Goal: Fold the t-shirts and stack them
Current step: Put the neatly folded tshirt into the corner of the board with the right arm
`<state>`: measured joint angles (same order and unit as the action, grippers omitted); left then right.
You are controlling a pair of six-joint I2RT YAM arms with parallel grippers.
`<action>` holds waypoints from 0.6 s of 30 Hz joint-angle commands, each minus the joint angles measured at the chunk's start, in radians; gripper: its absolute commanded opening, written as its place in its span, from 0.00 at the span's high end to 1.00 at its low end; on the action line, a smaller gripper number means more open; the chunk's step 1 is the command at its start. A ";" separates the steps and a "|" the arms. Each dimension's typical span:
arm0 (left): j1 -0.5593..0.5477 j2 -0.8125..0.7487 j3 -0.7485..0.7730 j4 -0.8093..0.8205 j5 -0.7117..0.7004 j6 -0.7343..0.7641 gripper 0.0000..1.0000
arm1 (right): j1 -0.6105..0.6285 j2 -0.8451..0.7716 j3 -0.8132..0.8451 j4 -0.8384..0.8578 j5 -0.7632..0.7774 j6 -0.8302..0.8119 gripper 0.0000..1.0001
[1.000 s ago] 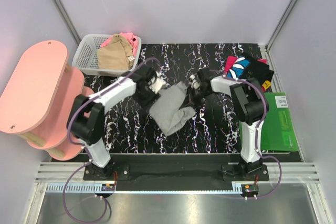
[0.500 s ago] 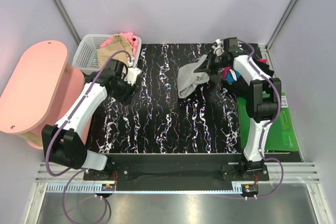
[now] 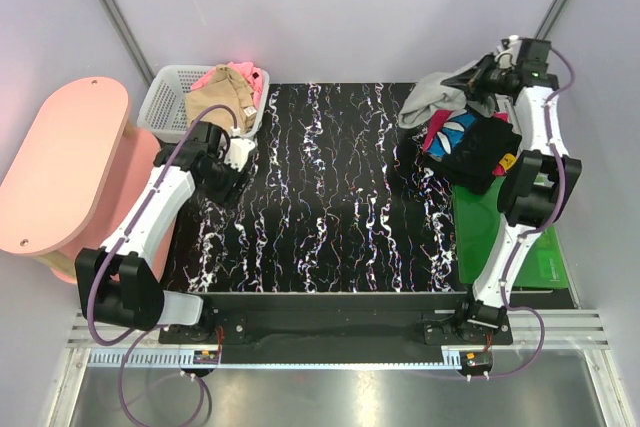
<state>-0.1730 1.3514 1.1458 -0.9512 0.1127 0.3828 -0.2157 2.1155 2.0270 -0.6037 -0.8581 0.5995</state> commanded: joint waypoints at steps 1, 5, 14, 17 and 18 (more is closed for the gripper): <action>0.023 -0.032 -0.012 0.011 0.031 0.024 0.39 | -0.048 0.008 0.105 -0.018 -0.073 0.052 1.00; 0.033 -0.031 -0.008 0.009 0.041 0.027 0.39 | -0.112 -0.018 0.082 -0.022 -0.049 0.040 1.00; 0.036 -0.040 -0.014 0.005 0.044 0.037 0.39 | -0.146 0.034 0.055 -0.005 -0.030 0.026 1.00; 0.047 -0.044 -0.027 0.008 0.048 0.050 0.39 | -0.148 0.063 0.087 -0.004 -0.028 0.025 1.00; 0.052 -0.043 -0.034 0.012 0.051 0.053 0.39 | -0.148 0.079 0.094 -0.005 -0.032 0.028 1.00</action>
<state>-0.1398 1.3445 1.1282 -0.9497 0.1352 0.4114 -0.3714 2.1593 2.0609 -0.6338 -0.8574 0.6262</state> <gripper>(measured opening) 0.613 0.121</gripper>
